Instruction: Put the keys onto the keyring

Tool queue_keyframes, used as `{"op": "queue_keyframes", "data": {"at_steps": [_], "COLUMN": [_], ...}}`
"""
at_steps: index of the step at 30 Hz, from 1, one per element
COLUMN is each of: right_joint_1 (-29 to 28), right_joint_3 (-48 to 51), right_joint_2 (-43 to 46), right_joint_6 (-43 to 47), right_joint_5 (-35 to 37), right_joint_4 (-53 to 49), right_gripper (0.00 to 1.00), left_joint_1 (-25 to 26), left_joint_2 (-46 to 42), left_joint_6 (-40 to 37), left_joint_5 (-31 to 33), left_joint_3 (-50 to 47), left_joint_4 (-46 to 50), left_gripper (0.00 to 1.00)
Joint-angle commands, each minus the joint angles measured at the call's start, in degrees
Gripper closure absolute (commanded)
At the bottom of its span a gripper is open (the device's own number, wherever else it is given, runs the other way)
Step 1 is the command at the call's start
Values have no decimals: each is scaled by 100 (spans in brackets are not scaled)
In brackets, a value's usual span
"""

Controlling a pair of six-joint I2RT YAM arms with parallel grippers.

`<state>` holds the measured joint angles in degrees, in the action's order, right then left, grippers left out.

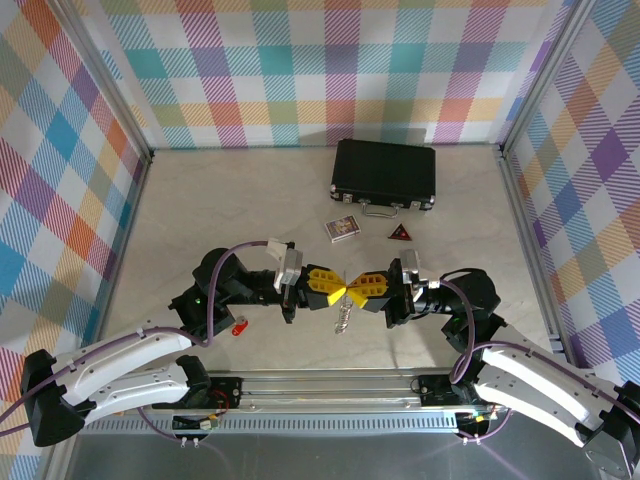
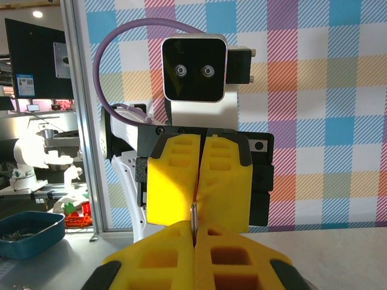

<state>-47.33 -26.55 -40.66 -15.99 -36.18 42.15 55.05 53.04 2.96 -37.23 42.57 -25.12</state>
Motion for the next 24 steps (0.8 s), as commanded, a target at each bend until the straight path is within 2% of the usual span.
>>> {"op": "queue_keyframes", "data": {"at_steps": [1,4,7,11,12,15,16,17,19,24], "right_joint_1": [-44,-43,-39,-39,-39,-40,-41,-40,-40,-41], "right_joint_3": [-8,-16,-20,-123,-178,-339,-394,-460,-631,-1165], "right_joint_2": [77,56,59,83,106,274,356,429,552,546], "right_joint_6": [96,79,94,194,276,574,683,804,1042,1626], "right_joint_5": [19,15,37,34,43,164,222,266,345,332], "right_joint_4": [149,170,124,-147,-358,-1160,-1424,-1725,-2345,-3750], "right_gripper": [100,100,100,100,97,66,57,53,50,52], "left_joint_1": [46,41,42,41,43,41,46,48,42,43], "left_joint_2": [-12,9,-12,-87,-122,-230,-278,-309,-335,-295], "left_joint_6": [-68,-67,-98,-265,-336,-653,-772,-873,-1055,-1412], "left_joint_5": [-16,-52,-57,9,28,104,138,183,227,280], "left_joint_3": [90,94,92,174,229,429,497,549,666,965], "left_joint_4": [62,102,181,542,709,1338,1552,1739,2079,2801], "left_gripper": [90,92,99,100,100,100,100,100,100,100]}}
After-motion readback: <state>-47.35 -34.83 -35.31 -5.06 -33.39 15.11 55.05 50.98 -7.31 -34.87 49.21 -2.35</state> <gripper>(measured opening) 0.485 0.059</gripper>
